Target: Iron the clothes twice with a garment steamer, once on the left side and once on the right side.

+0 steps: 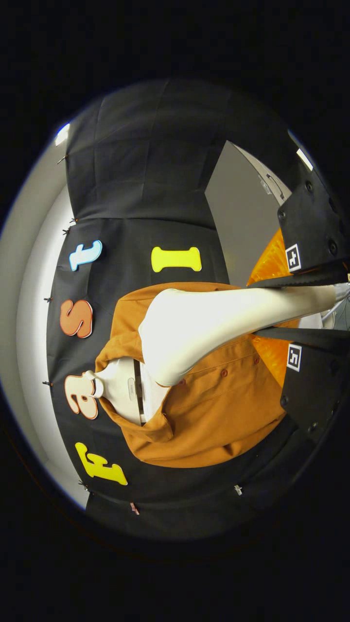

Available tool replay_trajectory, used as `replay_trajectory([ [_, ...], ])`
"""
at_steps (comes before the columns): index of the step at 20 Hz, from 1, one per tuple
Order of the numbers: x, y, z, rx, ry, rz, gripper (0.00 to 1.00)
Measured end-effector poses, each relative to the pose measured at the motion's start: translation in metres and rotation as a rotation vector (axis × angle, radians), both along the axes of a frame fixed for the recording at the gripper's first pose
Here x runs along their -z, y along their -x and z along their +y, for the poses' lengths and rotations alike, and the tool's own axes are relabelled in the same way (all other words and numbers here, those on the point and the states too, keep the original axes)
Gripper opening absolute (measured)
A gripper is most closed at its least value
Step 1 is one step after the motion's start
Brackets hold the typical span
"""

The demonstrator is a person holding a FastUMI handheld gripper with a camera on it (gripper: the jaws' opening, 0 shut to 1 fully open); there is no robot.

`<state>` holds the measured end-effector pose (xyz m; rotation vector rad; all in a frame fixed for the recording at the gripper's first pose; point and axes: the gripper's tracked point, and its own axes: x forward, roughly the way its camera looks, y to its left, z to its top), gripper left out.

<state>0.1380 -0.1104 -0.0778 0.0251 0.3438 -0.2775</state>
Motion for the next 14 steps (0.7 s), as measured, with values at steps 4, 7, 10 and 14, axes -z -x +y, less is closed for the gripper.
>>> replay_trajectory([
  [4,0.017,-0.023,0.002,-0.003,0.004,0.04,0.39],
  [7,0.027,-0.04,-0.002,0.018,0.016,0.06,0.39],
  [10,0.035,-0.055,-0.004,0.05,0.041,0.073,0.39],
  [14,0.043,-0.066,-0.01,0.114,0.079,0.089,0.39],
])
